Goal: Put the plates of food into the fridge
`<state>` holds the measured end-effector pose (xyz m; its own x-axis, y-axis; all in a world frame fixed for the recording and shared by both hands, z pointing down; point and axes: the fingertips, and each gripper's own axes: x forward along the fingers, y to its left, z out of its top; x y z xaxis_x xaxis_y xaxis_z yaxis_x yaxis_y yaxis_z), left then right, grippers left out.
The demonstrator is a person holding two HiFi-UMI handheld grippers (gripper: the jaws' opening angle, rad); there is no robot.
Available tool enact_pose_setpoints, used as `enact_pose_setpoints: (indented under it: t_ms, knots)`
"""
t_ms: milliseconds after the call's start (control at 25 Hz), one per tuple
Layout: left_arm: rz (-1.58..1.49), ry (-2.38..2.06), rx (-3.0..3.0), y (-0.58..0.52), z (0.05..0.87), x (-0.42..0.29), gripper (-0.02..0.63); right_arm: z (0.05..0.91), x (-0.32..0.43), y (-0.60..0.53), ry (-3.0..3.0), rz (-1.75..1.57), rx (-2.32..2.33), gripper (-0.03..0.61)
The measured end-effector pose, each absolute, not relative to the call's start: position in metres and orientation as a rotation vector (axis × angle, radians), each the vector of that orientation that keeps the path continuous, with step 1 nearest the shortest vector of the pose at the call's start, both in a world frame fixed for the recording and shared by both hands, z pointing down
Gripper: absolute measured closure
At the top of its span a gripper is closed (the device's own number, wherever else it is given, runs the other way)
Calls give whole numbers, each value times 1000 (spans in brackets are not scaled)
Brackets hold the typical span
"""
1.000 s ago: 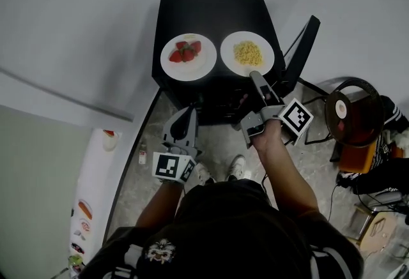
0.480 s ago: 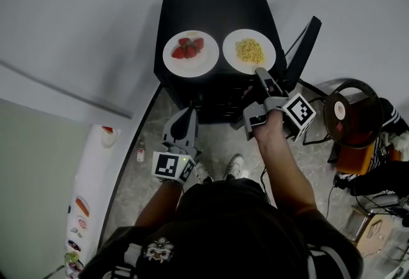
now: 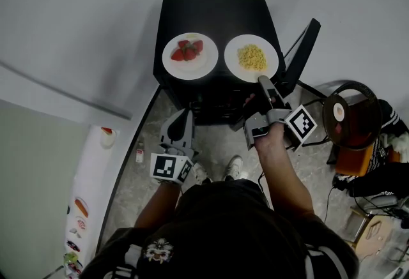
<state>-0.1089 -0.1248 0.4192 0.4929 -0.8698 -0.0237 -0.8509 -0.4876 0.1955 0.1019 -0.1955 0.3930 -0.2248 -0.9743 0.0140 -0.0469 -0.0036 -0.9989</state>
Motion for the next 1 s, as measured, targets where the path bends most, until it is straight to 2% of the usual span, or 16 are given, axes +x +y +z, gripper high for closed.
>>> enact_pose_setpoints:
  t_ms: [560,1000]
  knots:
    - [-119,-1509,2587,-117,422,-108,592,372,93,-122,1556,-1377,-1025,545]
    - [-28,-1540,2642,-109,434,-118,592,424,81,-77,1581,-1479,-1022,545]
